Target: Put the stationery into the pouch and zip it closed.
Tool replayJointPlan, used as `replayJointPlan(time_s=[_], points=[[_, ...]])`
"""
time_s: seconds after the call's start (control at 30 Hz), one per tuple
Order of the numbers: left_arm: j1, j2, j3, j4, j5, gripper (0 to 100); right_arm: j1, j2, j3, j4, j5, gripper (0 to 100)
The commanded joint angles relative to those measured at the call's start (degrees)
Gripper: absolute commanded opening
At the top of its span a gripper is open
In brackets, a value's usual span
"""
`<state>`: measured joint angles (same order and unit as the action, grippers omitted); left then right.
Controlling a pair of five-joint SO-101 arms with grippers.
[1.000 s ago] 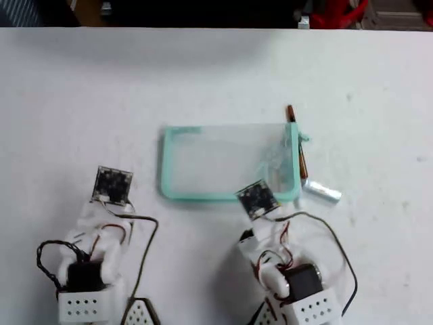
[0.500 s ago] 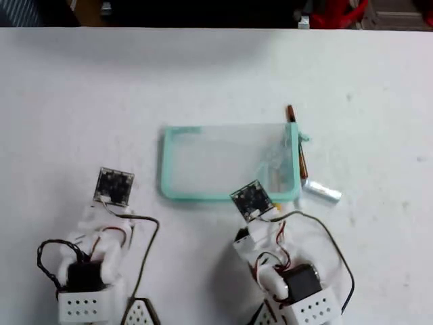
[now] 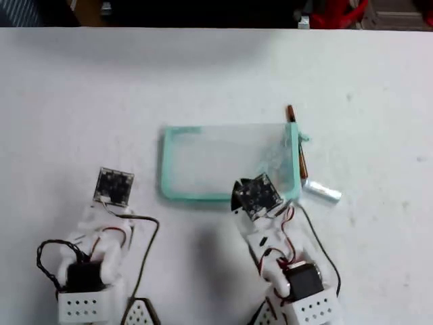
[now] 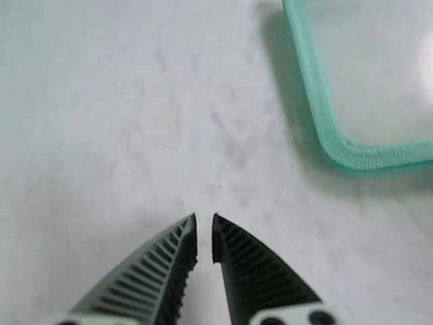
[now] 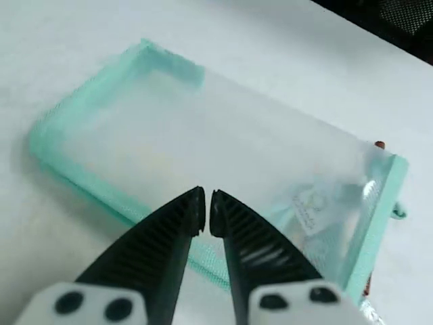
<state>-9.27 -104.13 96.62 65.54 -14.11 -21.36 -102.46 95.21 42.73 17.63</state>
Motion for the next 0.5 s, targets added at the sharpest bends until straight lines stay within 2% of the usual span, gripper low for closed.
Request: replayJointPlan(time_s=[0.0,0.27,0.47], points=[[-0.66,-0.4,-2.81,0.26,0.18,6,2.77,-0.66,-0.62,-0.4,0.62,2.8],[-0.57,-0.4,-1.85,-0.35,0.18,6,12.62,-0.66,-1.85,-0.4,0.62,2.8],[-0.57,-0.4,0.44,-4.4,0.26,6,14.11,-0.66,-1.93,-0.4,0.62,2.8]])
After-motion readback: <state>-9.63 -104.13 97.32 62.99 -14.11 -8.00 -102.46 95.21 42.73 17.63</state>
